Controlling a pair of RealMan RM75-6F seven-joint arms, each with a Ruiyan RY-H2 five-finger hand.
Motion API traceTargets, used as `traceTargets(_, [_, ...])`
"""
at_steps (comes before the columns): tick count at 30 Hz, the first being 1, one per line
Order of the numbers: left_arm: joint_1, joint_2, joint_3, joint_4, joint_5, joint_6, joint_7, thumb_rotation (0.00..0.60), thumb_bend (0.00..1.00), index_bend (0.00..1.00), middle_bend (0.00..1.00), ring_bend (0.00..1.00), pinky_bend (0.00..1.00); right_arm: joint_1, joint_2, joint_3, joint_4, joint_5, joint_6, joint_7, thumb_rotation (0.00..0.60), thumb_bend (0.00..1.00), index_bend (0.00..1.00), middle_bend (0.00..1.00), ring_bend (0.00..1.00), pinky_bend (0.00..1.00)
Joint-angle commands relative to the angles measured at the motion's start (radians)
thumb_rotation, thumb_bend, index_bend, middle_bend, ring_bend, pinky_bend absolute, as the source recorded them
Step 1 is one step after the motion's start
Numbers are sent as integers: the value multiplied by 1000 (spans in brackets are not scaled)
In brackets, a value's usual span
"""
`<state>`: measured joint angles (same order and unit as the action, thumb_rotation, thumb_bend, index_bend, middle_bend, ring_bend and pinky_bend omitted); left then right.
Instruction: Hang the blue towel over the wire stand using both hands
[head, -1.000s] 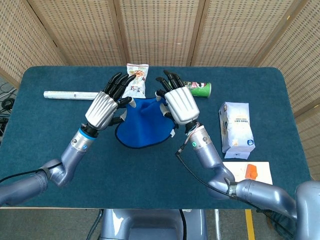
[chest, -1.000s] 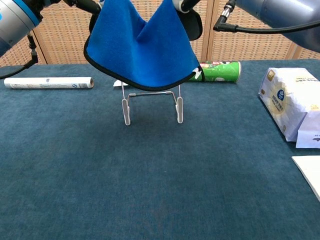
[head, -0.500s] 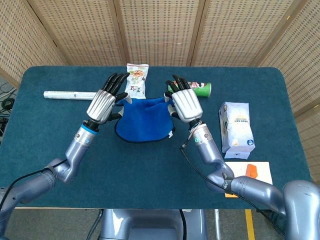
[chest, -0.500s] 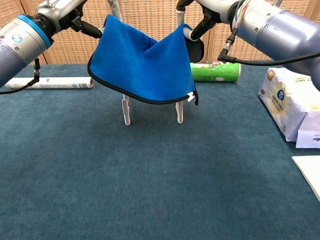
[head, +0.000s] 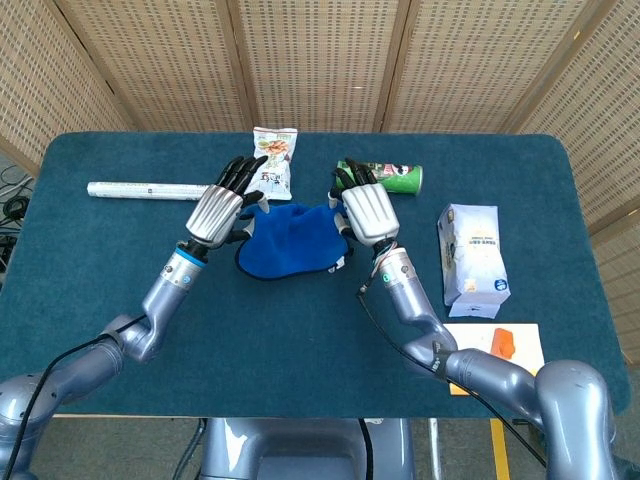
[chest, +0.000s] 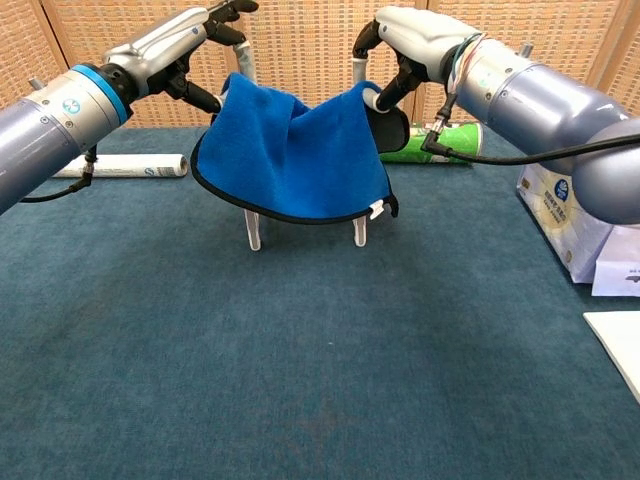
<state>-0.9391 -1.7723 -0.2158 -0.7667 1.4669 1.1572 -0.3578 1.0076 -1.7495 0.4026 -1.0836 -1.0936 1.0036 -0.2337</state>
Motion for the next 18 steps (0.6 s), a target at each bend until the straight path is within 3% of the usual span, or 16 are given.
traceTargets(1, [-6, -15, 1, 19, -5, -15, -7, 600, 486, 703, 0, 0, 0, 7, -12, 1, 25, 2, -9, 11, 600, 517, 625, 209, 45, 115])
traceTargets(18, [22, -40, 0, 91, -33, -18, -103, 600, 485, 703, 0, 0, 0, -9, 29, 20, -8, 25, -8, 22, 600, 517, 625, 209, 45, 115])
